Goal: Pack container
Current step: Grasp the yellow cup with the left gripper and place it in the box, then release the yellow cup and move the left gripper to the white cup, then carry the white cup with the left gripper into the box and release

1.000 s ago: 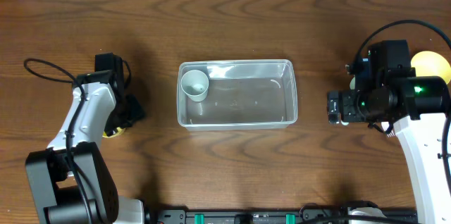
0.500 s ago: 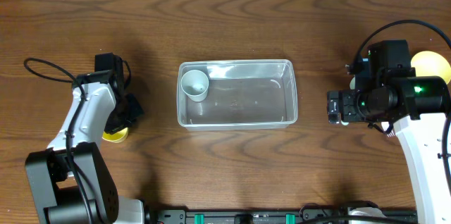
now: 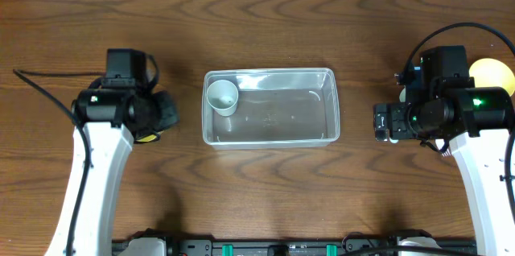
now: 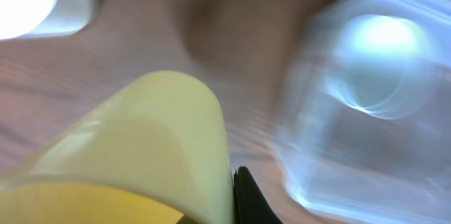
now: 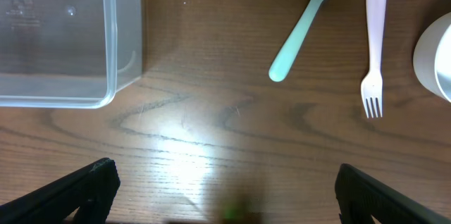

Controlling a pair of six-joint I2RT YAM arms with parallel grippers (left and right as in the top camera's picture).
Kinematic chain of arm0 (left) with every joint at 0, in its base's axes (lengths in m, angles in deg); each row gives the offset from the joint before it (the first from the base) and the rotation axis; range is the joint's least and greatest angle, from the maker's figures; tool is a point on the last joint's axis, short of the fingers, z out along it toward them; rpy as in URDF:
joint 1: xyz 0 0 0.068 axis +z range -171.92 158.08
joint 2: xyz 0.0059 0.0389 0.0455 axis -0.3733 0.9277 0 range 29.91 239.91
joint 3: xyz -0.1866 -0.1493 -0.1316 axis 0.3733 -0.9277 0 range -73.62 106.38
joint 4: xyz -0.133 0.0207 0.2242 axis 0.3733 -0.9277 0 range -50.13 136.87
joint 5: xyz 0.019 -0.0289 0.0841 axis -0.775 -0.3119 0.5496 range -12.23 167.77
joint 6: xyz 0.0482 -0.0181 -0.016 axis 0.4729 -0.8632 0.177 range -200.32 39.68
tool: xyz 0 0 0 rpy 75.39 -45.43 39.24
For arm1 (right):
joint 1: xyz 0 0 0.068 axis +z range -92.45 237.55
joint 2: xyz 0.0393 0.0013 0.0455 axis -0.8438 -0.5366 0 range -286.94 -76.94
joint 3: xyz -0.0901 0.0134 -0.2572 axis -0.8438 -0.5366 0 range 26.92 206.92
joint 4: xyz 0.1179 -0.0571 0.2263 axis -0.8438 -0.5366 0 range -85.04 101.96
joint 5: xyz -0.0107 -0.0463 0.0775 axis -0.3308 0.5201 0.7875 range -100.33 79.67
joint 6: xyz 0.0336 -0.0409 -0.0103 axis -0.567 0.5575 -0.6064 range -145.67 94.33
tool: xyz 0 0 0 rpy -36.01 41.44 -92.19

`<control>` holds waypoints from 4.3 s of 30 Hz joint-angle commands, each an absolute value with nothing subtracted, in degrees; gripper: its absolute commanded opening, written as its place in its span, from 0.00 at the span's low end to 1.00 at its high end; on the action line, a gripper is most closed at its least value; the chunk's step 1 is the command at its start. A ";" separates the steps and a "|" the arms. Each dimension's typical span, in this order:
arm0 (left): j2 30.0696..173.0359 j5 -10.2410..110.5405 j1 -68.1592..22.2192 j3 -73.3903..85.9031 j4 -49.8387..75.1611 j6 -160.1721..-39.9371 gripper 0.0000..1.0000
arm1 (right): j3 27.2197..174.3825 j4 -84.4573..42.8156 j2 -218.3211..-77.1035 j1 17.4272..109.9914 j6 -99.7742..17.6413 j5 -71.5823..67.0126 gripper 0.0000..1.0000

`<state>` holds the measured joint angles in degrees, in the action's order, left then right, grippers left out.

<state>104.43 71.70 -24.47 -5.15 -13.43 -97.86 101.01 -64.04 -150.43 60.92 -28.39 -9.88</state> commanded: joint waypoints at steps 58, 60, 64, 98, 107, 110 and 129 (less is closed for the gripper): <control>121.74 79.29 -49.89 11.92 -18.08 -94.93 0.56 | 101.90 -64.15 -150.56 60.18 -27.71 -10.12 0.99; 117.58 83.81 -49.03 14.63 -19.68 -94.99 0.64 | 101.90 -64.13 -150.56 60.18 -27.71 -10.12 0.99; 111.01 86.45 -42.04 16.40 -19.98 -95.24 0.68 | 101.90 -64.13 -150.56 60.18 -27.71 -10.12 0.99; 146.98 76.73 -4.84 15.74 -19.54 -95.83 0.66 | 101.90 -64.59 -150.56 60.18 -27.71 -10.12 0.99; 147.00 76.73 -4.86 15.76 -20.42 -95.80 0.10 | 101.90 -64.59 -150.56 60.18 -27.71 -10.12 0.99; 146.89 76.73 -4.86 15.76 -20.59 -95.83 0.06 | 101.90 -64.59 -150.56 60.18 -27.71 -10.14 0.99; 113.96 76.66 -32.18 18.58 -20.79 -94.05 0.06 | 101.93 -61.40 -150.56 55.66 -30.33 -10.06 0.99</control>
<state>117.30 76.57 -25.82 16.55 -20.59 -95.04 101.03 -61.62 -150.46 56.68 -29.37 -9.88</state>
